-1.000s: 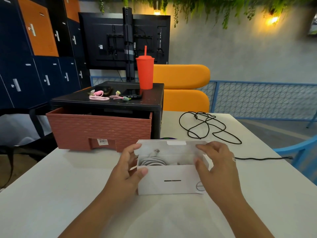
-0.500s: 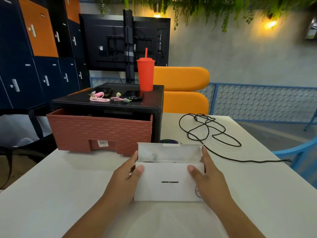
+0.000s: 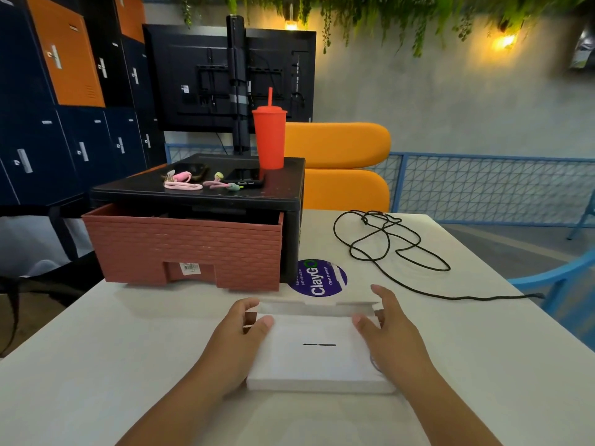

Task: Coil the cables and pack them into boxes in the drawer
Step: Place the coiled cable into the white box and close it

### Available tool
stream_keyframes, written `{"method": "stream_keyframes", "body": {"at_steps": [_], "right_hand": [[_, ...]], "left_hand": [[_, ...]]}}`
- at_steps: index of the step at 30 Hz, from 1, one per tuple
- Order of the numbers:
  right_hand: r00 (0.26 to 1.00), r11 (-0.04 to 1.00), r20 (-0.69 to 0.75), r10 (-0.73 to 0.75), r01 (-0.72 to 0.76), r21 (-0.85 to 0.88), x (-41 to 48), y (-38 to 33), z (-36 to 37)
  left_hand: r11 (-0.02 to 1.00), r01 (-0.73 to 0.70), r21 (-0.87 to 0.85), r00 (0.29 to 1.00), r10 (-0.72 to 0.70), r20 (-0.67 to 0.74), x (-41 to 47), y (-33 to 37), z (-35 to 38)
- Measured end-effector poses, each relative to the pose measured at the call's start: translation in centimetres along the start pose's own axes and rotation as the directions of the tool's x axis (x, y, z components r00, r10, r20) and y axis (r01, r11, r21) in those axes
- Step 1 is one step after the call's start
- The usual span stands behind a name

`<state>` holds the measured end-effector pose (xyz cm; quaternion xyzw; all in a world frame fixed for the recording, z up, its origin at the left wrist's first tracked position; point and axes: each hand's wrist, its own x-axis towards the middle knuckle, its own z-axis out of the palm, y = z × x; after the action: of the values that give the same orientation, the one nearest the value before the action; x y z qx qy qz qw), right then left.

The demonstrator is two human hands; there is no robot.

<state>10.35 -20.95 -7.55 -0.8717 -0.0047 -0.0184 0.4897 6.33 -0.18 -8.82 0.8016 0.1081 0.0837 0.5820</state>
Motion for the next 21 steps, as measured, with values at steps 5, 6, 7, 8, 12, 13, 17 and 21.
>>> {"method": "stream_keyframes", "body": {"at_steps": [5,6,7,8,12,13,17,21], "right_hand": [[0.995,0.995,-0.029,-0.096,0.095,-0.039,-0.4,-0.1,-0.1],[0.994,0.992,-0.019,-0.109,0.108,-0.061,-0.6,-0.2,-0.2],[0.992,0.988,0.000,-0.122,0.122,-0.097,-0.8,-0.3,-0.2],[0.991,0.983,0.019,-0.130,0.131,-0.131,-1.0,-0.4,-0.2],[0.984,0.954,0.068,-0.166,0.178,-0.240,-1.4,-0.9,-0.1],[0.982,0.944,0.072,-0.176,0.190,-0.269,-1.4,-1.0,-0.1],[0.976,0.911,0.074,-0.207,0.219,-0.349,-1.2,-0.7,0.1],[0.977,0.918,0.079,-0.196,0.211,-0.336,-0.8,-0.4,0.2]], "left_hand": [[0.998,-0.064,0.029,0.998,0.063,0.018,-0.3,0.4,-0.1],[0.997,-0.075,0.021,0.997,0.075,0.014,-0.4,0.4,-0.1],[0.997,-0.082,0.017,0.997,0.082,0.003,-0.5,0.4,0.0],[0.996,-0.083,0.020,0.996,0.083,-0.011,-0.5,0.4,0.0],[0.997,-0.063,-0.040,0.998,0.063,-0.011,-0.6,0.5,0.0],[0.996,-0.051,-0.078,0.998,0.053,0.015,-0.7,0.6,0.0],[0.998,-0.069,0.006,0.992,0.068,0.109,-0.7,0.5,-0.1],[0.959,-0.205,0.197,0.948,0.145,0.284,-0.9,0.4,-0.3]]}}
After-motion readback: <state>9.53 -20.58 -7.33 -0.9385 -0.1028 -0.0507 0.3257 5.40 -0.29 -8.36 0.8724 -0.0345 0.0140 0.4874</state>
